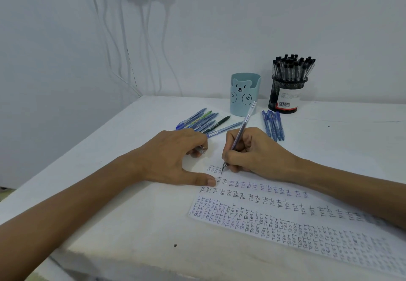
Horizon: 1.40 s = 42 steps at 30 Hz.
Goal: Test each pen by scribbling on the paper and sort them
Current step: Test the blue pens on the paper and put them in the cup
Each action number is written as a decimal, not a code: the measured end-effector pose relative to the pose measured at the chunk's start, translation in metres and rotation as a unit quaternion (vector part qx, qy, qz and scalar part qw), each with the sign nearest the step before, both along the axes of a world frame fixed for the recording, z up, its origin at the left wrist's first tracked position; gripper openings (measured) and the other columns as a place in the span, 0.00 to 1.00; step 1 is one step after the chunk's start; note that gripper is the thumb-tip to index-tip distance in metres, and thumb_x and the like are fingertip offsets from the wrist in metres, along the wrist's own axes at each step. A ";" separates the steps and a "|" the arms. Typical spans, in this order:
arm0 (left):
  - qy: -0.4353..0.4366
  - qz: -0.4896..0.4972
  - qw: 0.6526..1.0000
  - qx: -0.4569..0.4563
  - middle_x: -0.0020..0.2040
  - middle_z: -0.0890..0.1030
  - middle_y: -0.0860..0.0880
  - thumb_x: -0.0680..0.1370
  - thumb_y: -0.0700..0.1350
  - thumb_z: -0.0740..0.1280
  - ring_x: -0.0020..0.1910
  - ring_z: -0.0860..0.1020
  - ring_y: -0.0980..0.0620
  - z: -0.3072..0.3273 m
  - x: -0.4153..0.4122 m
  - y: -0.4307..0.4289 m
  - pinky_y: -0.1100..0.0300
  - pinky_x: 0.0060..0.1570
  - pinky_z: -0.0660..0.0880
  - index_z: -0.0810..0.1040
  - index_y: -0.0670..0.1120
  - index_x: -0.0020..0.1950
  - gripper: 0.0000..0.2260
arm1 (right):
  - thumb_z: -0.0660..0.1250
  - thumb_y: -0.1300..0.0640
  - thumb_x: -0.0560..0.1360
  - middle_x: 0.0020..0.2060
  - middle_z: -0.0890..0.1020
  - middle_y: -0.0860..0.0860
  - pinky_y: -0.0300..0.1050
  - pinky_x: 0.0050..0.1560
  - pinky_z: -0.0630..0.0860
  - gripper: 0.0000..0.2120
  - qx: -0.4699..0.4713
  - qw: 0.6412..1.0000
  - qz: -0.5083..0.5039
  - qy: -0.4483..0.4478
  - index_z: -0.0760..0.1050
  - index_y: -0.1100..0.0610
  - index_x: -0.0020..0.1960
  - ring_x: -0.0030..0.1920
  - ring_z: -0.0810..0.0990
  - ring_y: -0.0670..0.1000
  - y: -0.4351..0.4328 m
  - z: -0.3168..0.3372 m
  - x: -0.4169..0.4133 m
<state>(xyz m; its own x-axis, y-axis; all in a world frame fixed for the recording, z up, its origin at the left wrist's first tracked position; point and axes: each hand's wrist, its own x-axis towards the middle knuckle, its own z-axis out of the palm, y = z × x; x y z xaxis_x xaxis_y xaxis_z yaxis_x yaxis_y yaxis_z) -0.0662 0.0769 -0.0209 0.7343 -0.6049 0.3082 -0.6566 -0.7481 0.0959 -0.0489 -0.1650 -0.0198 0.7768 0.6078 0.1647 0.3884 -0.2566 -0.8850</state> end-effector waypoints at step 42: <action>-0.001 0.002 1.000 0.006 0.42 0.71 0.62 0.68 0.80 0.61 0.44 0.71 0.64 0.000 0.000 0.000 0.66 0.42 0.67 0.67 0.57 0.48 0.28 | 0.68 0.63 0.76 0.28 0.80 0.55 0.36 0.26 0.66 0.08 -0.030 0.996 -0.076 -0.017 0.72 0.60 0.39 0.24 0.69 0.47 0.003 0.004 -0.003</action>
<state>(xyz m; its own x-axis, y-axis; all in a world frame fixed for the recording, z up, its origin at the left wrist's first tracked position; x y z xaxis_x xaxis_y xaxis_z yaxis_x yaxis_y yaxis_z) -0.0664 0.0772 -0.0212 0.7360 -0.6059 0.3019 -0.6538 -0.7518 0.0852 -0.0516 -0.1616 -0.0161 0.8555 0.4928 0.1591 0.3703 -0.3673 -0.8532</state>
